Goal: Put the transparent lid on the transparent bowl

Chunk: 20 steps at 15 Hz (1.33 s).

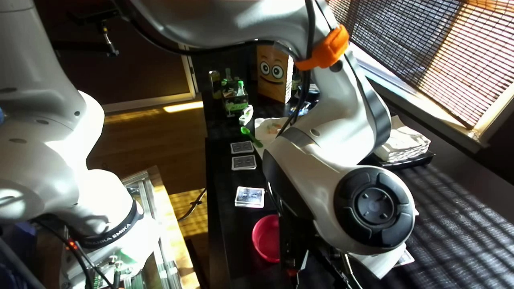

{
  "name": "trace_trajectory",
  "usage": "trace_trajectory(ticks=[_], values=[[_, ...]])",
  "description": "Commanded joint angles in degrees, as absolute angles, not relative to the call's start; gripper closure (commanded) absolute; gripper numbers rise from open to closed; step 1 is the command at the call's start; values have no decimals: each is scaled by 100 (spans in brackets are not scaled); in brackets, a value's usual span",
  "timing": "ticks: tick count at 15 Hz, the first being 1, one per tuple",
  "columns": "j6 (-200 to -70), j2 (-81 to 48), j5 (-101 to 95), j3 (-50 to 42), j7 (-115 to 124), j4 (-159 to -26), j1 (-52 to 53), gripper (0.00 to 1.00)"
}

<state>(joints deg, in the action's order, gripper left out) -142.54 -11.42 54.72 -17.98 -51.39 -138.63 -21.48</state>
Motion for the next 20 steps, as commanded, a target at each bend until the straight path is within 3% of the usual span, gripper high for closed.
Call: trace_trajectory(ticks=[1,3,4,7,15,16,20], values=[[-14693,-1087,5180,-1748,-4831,-13981,-2044,19],[-14977,-999,5100,-1704,-4794,-14093,-1983,5],[-15122,-962,5044,-1682,-4768,-14150,-1953,3],[-15648,-816,4845,-1700,-4663,-14361,-1742,38],[-16578,-485,3933,-1823,-4012,-14864,-1347,94],[-16565,-448,3814,-1838,-3943,-14902,-1327,99],[-16425,-348,3265,-1911,-3426,-15010,-1265,100]])
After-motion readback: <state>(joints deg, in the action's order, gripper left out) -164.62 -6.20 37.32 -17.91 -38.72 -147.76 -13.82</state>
